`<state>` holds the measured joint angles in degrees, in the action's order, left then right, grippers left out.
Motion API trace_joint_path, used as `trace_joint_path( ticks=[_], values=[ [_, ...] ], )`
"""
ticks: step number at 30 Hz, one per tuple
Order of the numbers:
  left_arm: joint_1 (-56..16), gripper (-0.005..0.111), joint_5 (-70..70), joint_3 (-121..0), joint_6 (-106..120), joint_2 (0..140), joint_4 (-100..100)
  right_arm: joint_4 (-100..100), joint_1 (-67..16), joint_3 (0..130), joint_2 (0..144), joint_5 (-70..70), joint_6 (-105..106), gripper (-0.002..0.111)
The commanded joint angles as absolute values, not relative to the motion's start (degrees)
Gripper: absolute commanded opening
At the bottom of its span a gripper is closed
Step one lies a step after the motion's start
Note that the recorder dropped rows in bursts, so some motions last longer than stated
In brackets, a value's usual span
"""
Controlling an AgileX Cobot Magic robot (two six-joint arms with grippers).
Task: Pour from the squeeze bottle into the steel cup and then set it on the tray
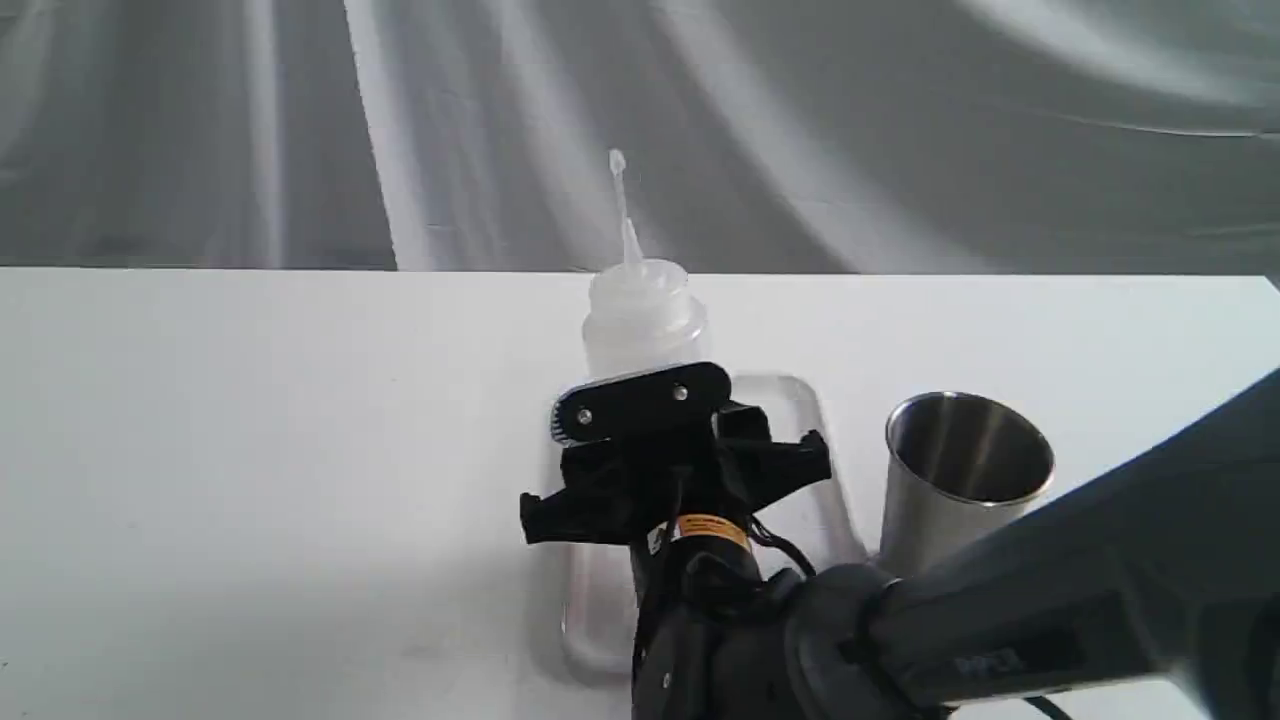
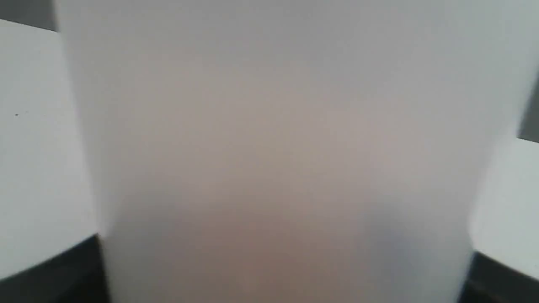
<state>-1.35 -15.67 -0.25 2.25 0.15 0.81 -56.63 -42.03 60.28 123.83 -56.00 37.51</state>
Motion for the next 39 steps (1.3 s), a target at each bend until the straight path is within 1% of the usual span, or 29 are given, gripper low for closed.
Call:
trace_joint_path(
  ticks=[1,7,18,39],
  values=[
    [-1.26,0.000,-15.24,0.00,2.13,0.00,0.87,-54.06,-42.28,60.81,124.39,-60.13,35.29,0.000],
    [-1.26,0.000,-15.24,0.00,2.13,0.00,0.87,-53.07,-42.28,60.81,126.28,-62.82,30.52,0.000],
    [-1.26,0.000,-15.24,0.00,2.01,0.00,0.87,-50.54,-42.07,63.45,128.38,-65.47,29.43,0.000],
    [-1.26,0.000,-15.24,0.00,1.97,0.00,0.87,-49.16,-41.16,63.45,131.35,-66.92,25.06,0.000]
  ],
)
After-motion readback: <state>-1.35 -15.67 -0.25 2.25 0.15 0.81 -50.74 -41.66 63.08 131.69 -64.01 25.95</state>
